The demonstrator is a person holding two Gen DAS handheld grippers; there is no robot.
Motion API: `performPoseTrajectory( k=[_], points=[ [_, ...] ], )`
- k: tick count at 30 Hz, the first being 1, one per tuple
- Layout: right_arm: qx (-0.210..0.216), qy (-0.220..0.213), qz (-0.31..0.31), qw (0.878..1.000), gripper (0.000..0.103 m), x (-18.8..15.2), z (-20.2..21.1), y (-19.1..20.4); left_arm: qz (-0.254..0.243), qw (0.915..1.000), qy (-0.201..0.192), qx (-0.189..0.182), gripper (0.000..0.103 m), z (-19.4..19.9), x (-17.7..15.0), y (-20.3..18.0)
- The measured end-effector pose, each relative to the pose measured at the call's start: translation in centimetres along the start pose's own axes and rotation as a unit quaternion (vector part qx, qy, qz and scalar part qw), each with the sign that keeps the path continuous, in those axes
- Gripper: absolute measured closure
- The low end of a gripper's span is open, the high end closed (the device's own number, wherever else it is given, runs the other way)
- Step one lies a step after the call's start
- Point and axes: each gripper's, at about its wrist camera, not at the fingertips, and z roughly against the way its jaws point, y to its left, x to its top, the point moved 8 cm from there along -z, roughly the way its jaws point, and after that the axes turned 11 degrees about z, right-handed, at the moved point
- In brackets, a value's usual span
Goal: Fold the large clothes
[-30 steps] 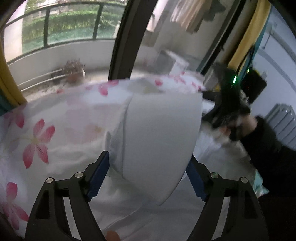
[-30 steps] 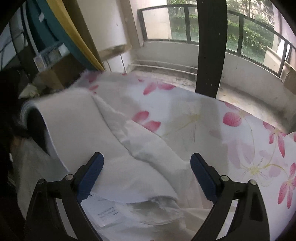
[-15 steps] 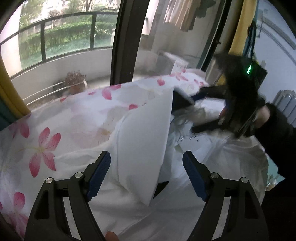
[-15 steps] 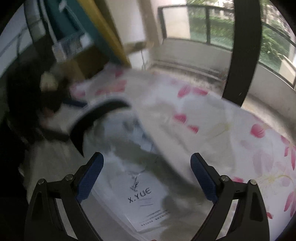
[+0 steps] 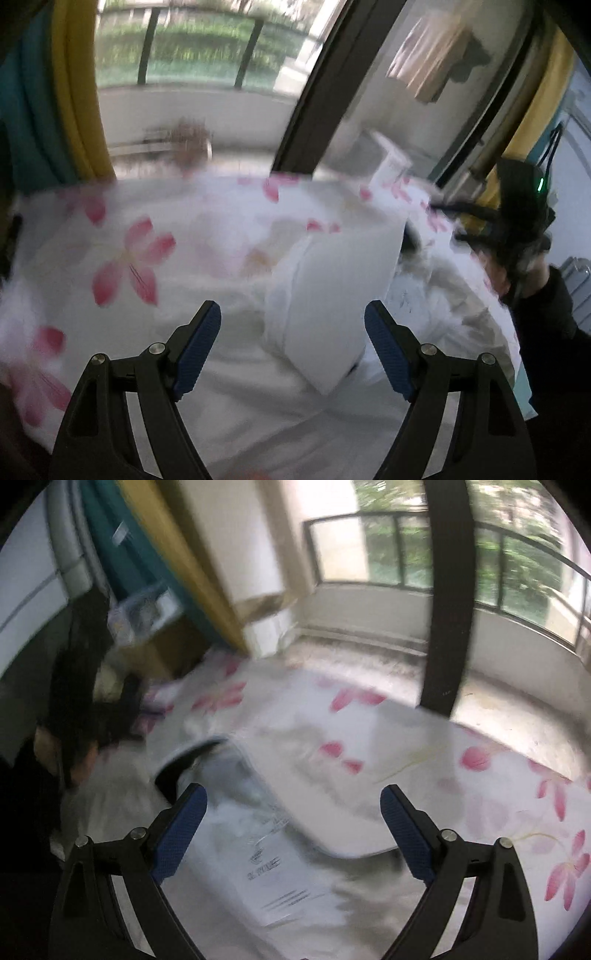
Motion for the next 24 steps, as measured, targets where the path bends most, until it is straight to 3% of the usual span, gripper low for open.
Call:
performPoseTrajectory(
  k=[3, 6, 9, 15, 16, 20, 22, 24],
  points=[
    [-0.022, 0.005, -0.052, 0.998, 0.008, -0.4, -0.6, -3.4, -0.009, 0.9985, 0.054, -0.008, 0.020, -2.5, -2.1, -0.8],
    [-0.006, 0.067, -0.073, 0.995, 0.008, -2.7, -3.6, -4.6, -0.018, 0.9965, 0.080, 0.017, 0.020, -4.6, -3.6, -0.6],
    [-0.005, 0.125, -0.045, 0.991, 0.009, -5.3, -6.1, -3.9, -0.016, 0.9954, 0.090, 0.029, 0.020, -5.2, -4.1, -0.5],
    [-0.006, 0.142, -0.027, 0.989, 0.014, -7.7, -6.5, -3.8, -0.038, 0.9963, 0.077, -0.002, 0.020, -2.0, -4.5, -1.7],
    [-0.006, 0.142, -0.025, 0.990, 0.021, -7.9, -6.5, -3.9, -0.038, 0.9968, 0.070, -0.004, 0.020, -1.1, -4.3, -1.8],
    [-0.018, 0.132, -0.016, 0.991, 0.073, -7.5, -6.0, -4.1, 0.003, 0.9989, 0.028, -0.038, 0.020, 1.7, -2.6, -1.2],
    [-0.025, 0.126, -0.005, 0.992, 0.082, -7.2, -5.7, -4.1, 0.024, 0.9988, 0.015, -0.040, 0.020, 1.9, -1.8, -0.5],
    [-0.039, 0.114, 0.005, 0.993, 0.089, -6.8, -5.3, -4.2, 0.040, 0.9989, 0.013, -0.019, 0.020, 1.0, -1.2, 0.3]
  ],
)
